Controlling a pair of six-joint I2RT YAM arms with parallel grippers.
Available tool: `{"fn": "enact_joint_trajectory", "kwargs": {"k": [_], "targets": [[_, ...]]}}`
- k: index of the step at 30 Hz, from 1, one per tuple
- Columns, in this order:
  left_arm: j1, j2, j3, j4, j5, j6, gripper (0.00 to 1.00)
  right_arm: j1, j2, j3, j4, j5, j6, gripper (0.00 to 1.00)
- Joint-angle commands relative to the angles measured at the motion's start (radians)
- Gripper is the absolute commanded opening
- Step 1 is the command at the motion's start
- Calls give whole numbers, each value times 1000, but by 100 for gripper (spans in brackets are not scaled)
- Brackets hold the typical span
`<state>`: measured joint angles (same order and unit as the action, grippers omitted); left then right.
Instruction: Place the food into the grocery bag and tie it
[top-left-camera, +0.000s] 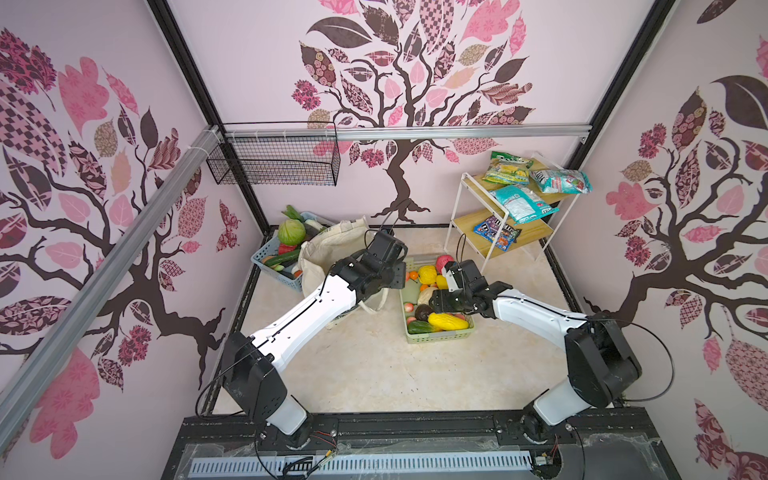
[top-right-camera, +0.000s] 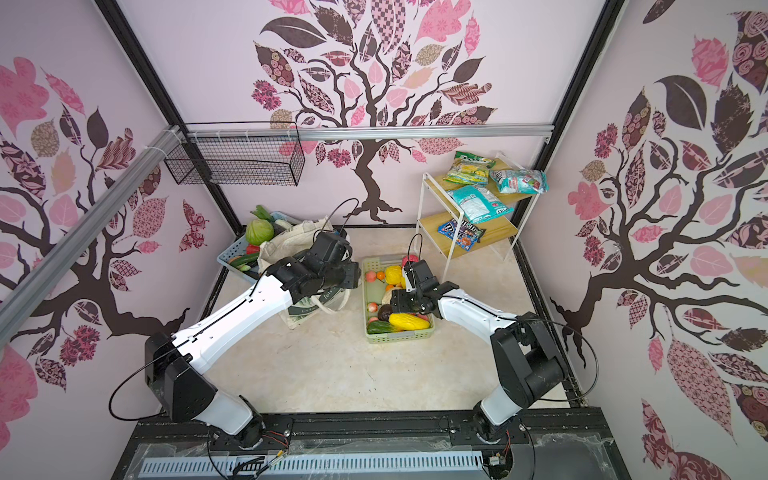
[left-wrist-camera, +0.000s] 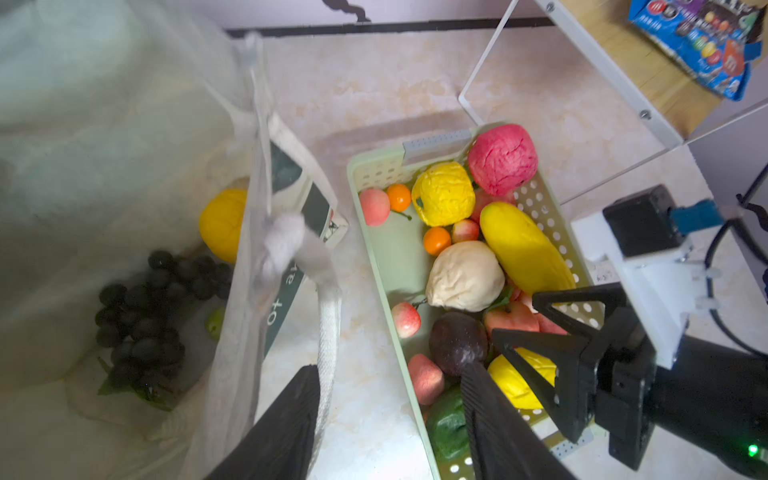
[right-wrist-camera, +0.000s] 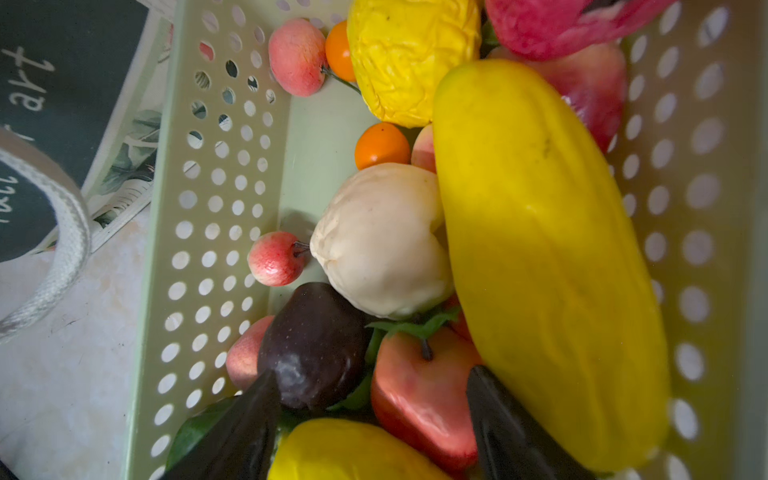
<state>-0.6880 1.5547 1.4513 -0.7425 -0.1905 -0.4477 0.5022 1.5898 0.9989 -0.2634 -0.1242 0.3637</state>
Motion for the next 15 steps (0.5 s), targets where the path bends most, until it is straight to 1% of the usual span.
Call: {"fn": "enact_joint_trajectory", "kwargs": {"k": [1,8,15], "targets": [[-4,-58,-48,30,19,-47,59,4,51,40,1,2,10,74],[-4,-107,-78,24,-40,-39,59,8,129,87,34,-13,30,74],[-4,-137,-103,16,-45,-45,59,66,206,201,51,-37,38,74]]}}
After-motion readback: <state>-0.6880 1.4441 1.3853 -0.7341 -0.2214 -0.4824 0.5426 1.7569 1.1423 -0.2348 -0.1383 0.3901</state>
